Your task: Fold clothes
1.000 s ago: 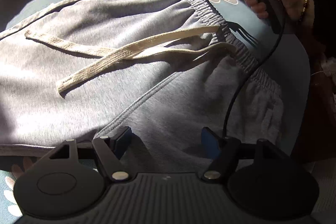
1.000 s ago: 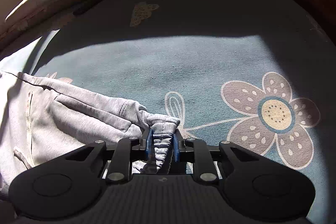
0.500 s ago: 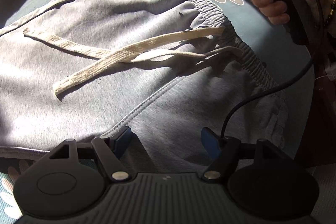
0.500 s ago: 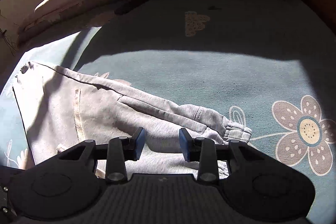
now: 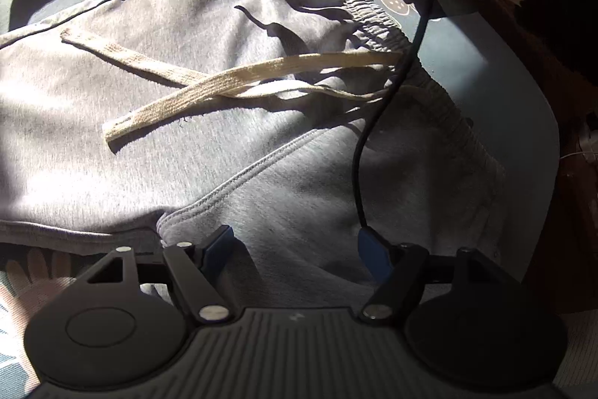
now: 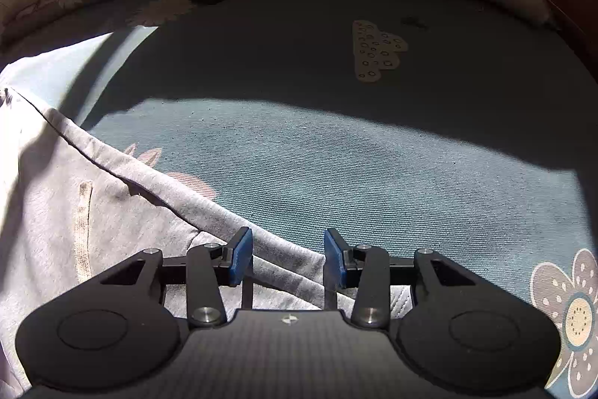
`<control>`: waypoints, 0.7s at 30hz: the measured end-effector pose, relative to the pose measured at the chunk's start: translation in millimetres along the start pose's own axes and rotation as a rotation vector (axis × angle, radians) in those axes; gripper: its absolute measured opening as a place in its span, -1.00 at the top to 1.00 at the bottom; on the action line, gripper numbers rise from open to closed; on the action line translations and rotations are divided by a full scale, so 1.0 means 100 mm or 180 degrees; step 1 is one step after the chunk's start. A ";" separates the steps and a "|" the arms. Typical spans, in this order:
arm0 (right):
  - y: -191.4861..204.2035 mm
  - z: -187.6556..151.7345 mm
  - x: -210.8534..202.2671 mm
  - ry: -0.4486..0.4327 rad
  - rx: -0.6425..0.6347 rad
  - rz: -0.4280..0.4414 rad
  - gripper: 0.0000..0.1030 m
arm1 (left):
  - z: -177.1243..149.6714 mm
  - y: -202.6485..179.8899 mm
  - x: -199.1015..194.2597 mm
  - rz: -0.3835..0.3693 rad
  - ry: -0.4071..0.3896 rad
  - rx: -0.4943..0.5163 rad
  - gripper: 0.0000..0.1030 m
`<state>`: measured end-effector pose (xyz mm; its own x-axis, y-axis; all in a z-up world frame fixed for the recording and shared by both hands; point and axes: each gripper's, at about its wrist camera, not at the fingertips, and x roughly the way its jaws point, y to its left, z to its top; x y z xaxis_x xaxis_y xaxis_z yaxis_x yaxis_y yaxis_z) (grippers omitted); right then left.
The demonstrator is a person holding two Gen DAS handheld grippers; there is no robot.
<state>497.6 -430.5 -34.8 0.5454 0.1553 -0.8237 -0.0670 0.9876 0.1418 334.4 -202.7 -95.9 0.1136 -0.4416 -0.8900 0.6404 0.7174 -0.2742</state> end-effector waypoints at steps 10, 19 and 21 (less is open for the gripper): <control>0.30 -0.81 -0.70 0.0423 0.0134 0.0566 0.08 | -0.13 0.26 -0.36 0.0164 -0.0186 -0.0145 -0.43; 0.58 -1.41 -0.84 0.0730 0.0276 0.0385 0.08 | -0.36 0.27 -0.49 0.0240 -0.0143 -0.0164 -0.43; 0.52 -1.38 -0.89 0.0650 0.0373 0.0223 0.08 | -0.43 0.26 -0.54 0.0286 -0.0157 -0.0164 -0.43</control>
<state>329.7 -390.4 -29.8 0.3619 0.2363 -0.9018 0.0052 0.9668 0.2554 312.1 -137.5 -71.0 0.2070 -0.3994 -0.8931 0.5861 0.7816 -0.2137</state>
